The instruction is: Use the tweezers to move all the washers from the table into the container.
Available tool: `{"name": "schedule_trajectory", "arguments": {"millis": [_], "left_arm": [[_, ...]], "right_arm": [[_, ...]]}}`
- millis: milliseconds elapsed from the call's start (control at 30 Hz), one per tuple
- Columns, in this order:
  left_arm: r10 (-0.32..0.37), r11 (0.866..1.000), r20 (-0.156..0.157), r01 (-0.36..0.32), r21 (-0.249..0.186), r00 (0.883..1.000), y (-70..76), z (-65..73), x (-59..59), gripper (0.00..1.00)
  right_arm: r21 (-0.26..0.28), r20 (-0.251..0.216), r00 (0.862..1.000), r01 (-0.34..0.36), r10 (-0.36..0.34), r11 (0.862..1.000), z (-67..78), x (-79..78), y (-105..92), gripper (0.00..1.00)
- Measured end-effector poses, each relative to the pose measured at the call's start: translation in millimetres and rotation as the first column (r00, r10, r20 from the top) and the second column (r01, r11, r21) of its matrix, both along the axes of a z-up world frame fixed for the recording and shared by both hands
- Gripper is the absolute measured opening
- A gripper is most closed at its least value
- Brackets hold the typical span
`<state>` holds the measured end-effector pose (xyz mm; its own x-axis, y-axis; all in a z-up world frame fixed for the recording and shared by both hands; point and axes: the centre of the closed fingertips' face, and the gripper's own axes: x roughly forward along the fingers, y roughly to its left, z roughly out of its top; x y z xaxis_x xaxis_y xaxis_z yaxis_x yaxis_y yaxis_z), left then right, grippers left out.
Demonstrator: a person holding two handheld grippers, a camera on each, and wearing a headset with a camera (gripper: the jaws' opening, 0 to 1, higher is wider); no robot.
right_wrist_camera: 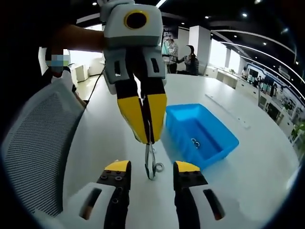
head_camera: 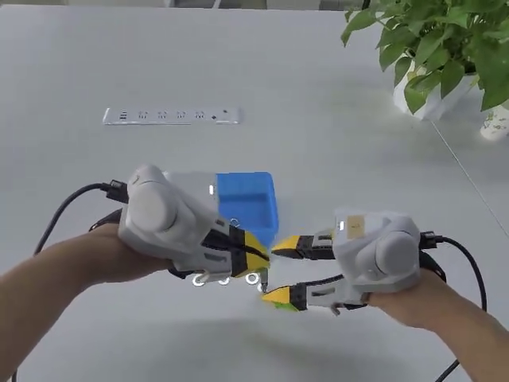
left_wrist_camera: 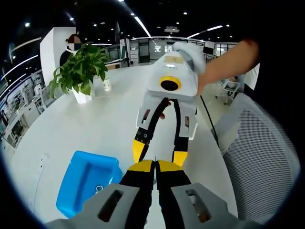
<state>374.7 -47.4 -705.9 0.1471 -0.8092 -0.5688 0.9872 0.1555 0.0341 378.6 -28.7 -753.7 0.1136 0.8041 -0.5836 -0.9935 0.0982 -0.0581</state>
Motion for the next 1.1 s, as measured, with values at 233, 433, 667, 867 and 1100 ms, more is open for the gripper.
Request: {"name": "schedule_trajectory", "arguments": {"millis": [233, 433, 667, 867, 1100], "left_arm": [[0.004, 1.000, -0.002, -0.004, 0.000, 1.000, -1.4, 0.5, 0.7, 0.05], [0.016, 1.000, -0.003, -0.016, -0.005, 1.000, -2.7, 0.6, 2.9, 0.05], [0.015, 1.000, -0.010, -0.015, -0.002, 1.000, -3.7, 0.5, 3.0, 0.05], [0.017, 1.000, -0.009, -0.017, 0.004, 1.000, -6.4, 0.8, 3.0, 0.05], [0.017, 1.000, 0.001, -0.017, 0.015, 1.000, -5.6, 0.4, 3.6, 0.06]], "right_arm": [[-0.011, -0.024, 0.999, -0.034, 0.034, 0.999, -9.9, 1.1, 7.7, 0.20], [-0.025, -0.043, 0.998, -0.053, 0.052, 0.998, -12.5, -0.5, 8.7, 0.12], [-0.015, -0.049, 0.998, -0.037, 0.037, 0.999, -12.8, -0.9, 7.7, 0.10], [-0.001, -0.065, 0.998, -0.009, 0.009, 1.000, -13.0, 0.1, 6.5, 0.09], [0.000, -0.068, 0.998, -0.001, 0.001, 1.000, -13.1, 1.3, 7.3, 0.08]]}}
